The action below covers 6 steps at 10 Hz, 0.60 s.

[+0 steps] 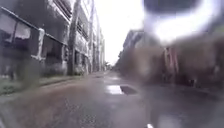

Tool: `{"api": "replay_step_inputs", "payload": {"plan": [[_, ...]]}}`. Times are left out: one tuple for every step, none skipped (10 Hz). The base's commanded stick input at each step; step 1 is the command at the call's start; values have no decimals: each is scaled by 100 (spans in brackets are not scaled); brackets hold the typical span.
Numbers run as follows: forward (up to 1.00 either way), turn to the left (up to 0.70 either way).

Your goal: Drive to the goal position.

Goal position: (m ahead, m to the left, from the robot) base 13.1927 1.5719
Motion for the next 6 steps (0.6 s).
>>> {"api": "replay_step_inputs", "payload": {"plan": [[50,-24],[50,0],[50,2],[50,2],[50,2],[50,2]]}}
